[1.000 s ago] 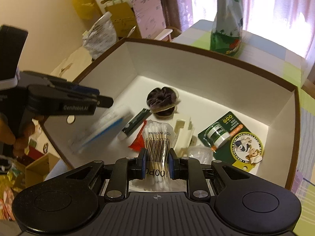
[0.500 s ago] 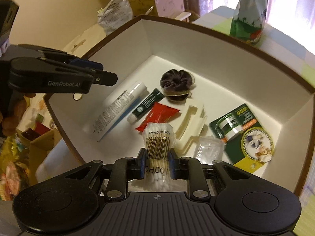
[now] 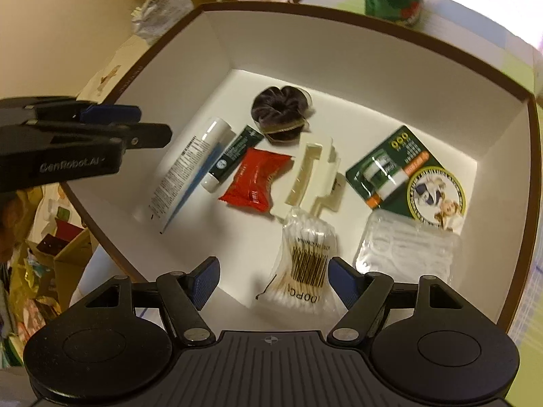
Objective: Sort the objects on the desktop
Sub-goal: 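Open both tools to drop the swab pack and white tube into the box, then withdraw both open tools from the box toward the white bottle and lilac tube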
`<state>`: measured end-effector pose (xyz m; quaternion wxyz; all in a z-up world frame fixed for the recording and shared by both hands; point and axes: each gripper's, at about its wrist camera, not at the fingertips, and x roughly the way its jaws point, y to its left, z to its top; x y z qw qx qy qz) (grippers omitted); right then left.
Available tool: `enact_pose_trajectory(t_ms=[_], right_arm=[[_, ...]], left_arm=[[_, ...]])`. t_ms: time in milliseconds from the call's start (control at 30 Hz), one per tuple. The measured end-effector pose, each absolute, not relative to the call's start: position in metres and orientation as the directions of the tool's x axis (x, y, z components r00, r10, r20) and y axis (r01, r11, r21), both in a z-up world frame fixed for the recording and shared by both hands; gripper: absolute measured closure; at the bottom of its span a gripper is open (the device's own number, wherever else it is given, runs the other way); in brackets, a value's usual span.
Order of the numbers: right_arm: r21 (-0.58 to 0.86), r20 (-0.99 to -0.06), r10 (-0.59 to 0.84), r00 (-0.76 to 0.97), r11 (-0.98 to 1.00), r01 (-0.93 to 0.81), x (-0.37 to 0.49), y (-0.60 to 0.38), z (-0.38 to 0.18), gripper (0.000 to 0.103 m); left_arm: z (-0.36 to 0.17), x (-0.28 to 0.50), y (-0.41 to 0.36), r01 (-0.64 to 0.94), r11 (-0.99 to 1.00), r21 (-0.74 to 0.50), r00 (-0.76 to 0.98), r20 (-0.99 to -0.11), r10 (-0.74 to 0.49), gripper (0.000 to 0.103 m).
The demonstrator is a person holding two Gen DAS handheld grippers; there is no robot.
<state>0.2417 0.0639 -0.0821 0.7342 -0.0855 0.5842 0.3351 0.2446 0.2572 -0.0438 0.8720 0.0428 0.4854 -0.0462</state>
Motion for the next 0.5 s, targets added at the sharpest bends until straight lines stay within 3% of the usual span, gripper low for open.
enact_pose_trajectory(t_ms=[500], right_arm=[[0.235,-0.926,0.354,0.135,0.816,-0.527,0.236,0.051,-0.073,0.025]], left_arm=[[-0.04,0.23,0.248,0.131,0.99,0.045,0.523,-0.852,-0.031,0.048]])
